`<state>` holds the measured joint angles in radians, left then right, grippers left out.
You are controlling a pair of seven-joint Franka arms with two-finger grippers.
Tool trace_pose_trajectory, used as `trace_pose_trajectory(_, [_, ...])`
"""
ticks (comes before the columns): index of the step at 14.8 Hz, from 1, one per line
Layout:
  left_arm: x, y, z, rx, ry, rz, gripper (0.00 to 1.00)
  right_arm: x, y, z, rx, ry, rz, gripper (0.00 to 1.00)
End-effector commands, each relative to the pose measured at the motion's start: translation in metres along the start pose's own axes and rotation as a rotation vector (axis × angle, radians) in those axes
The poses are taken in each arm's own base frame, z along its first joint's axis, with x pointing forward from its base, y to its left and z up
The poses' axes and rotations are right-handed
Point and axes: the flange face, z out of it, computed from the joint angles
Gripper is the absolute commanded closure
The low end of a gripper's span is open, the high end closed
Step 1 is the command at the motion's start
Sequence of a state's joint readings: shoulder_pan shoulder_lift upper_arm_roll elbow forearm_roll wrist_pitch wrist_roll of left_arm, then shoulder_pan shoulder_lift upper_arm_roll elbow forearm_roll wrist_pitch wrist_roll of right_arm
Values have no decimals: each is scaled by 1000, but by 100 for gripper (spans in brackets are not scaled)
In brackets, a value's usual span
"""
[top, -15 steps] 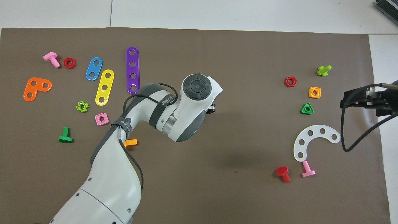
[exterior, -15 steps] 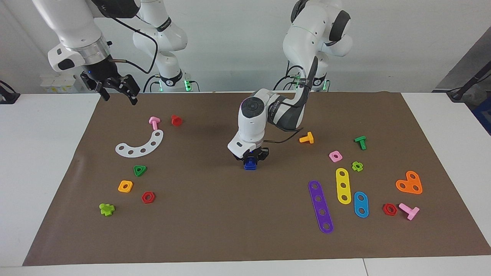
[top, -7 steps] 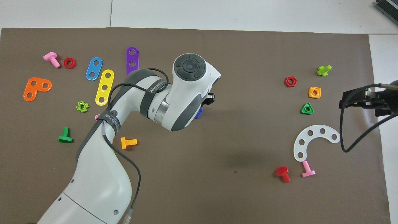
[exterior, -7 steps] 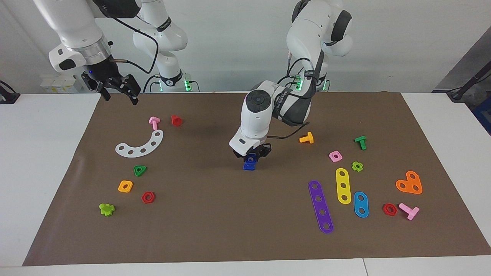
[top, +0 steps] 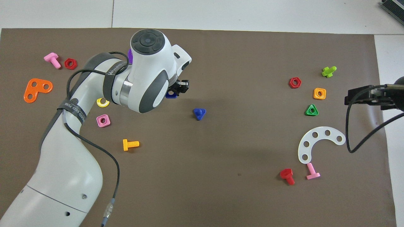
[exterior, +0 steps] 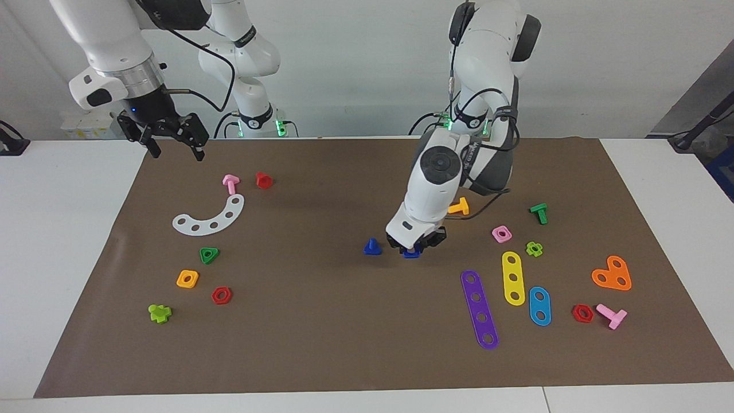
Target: Unscrew and place screws in storage area
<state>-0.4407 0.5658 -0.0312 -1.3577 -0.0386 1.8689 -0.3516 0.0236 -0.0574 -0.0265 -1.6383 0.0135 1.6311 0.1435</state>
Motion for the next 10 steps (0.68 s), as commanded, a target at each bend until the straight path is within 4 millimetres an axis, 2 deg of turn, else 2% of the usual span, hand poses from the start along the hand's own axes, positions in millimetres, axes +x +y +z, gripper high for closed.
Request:
trace_pose_trajectory(1, [-9,-61,0,-25,-54,93,57,-5,1,1,-4,9,4,0])
trace_pose_trajectory(4, [-19,-104,15,-25,-88,161,58,-5,-8,2,-3,7,27,0])
trace_pose_trajectory(5, [-22,-113,21,-27,-85,181,58,-6,-26,6,-3,5,22,0])
trace_pose_trajectory(6, [-27,-118,31,-28,-79,190,58,-6,-44,12,2,2,39,0])
trace_pose_trajectory(8, [-40,-123,54,-27,-41,202,57,-9,-96,34,21,35,59,0])
trace_pose_trajectory(10, [-51,-127,67,-26,-22,227,55,-8,-167,78,26,21,73,0])
